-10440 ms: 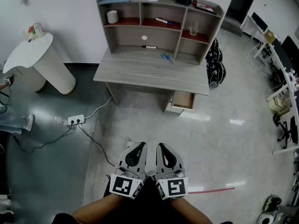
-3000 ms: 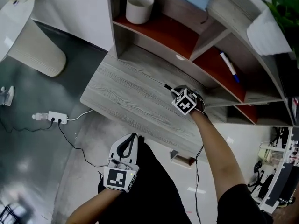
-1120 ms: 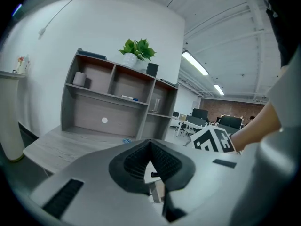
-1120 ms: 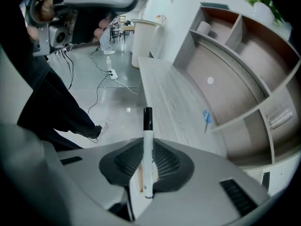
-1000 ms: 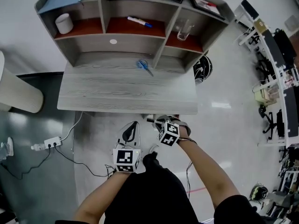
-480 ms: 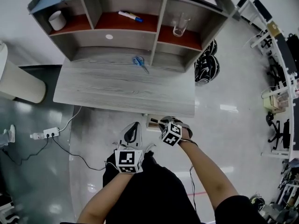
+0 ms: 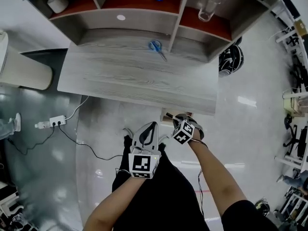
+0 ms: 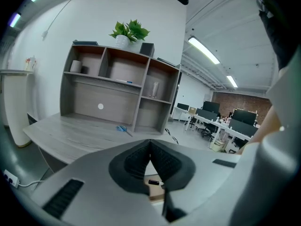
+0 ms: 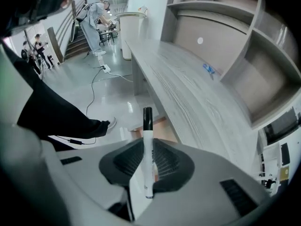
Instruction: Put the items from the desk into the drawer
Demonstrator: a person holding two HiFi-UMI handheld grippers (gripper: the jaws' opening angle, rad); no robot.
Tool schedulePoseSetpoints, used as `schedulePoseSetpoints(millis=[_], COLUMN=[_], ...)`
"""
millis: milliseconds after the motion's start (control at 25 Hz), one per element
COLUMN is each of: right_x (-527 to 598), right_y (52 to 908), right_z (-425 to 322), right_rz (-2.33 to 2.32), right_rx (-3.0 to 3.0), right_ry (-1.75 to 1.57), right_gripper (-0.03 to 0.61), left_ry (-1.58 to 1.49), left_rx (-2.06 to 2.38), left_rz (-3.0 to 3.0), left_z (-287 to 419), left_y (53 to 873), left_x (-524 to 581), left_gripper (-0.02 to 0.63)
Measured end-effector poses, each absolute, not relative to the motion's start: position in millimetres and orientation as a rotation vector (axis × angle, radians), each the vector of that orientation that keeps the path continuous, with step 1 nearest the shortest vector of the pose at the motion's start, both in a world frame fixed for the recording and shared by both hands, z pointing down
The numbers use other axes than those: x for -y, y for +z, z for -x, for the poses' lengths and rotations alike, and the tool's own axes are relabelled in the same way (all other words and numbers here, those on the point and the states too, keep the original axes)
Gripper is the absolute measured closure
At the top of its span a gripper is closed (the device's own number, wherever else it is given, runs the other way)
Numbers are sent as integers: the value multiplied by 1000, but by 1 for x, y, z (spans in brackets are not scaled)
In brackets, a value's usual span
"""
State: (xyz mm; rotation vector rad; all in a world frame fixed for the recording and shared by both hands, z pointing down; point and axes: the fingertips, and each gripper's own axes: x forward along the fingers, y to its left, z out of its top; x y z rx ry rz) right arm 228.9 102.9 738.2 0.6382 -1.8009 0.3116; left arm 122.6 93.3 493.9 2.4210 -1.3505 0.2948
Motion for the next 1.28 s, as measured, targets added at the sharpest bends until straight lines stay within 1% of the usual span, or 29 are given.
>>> schedulePoseSetpoints(millis=[160,520,880,1280], right_x=[-97,-90,-82,-75], right_y=[764,810,843,866], right_z=[-234,-245,-236,-233], right_rz=[-667,-698,-706,-693], right_rx=[1791,1729,1720,1701], right_ry=[378,335,344,340], right_gripper=[502,502,501,500], left_ry=[308,291,274,226], left_rx=[1359,1334,1292,1297], left_rz=[-2405,-2334,-2336,-2288], left_z=[-126,-142,-151,-145], left_y=[511,531,523,516], left_x=[-89,-92,-108,-101], left_gripper=[610,609,609,609])
